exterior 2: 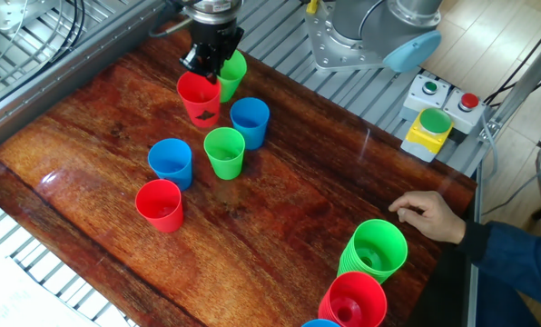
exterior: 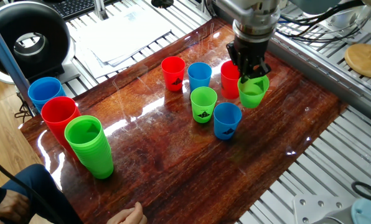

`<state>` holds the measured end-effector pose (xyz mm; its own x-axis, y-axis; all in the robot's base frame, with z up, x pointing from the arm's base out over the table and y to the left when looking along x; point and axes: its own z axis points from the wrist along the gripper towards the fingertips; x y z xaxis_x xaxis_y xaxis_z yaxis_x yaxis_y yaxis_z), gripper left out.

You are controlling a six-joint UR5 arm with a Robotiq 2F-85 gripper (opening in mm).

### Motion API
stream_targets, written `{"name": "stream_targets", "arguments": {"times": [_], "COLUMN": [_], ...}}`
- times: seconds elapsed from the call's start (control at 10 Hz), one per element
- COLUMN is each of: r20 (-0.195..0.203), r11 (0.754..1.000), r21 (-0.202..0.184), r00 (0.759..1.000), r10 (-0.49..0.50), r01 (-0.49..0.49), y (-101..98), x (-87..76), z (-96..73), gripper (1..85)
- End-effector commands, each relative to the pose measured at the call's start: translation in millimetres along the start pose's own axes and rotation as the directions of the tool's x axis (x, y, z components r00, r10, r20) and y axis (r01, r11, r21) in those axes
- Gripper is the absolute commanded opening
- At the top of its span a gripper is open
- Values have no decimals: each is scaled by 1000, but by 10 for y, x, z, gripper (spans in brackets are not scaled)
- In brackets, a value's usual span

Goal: Stack the cups

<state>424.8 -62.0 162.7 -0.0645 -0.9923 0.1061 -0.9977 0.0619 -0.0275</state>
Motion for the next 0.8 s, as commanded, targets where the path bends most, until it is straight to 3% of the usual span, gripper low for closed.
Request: {"name": "stream_targets", "arguments": {"times": [0.0, 0.2, 0.4, 0.7], "r20": [-5, -54, -78, -52], "r11": [1000, 999, 998, 1000], "r21": [8, 28, 46, 18], "r00": [1000, 998, 996, 998], "r10": [-4, -26, -42, 20], "r01": [4, 28, 46, -19], "y": [-2, -26, -72, -4], "x": [-110, -149, -160, -335], "z": [-164, -312, -365, -392], "gripper": [13, 13, 13, 13]}}
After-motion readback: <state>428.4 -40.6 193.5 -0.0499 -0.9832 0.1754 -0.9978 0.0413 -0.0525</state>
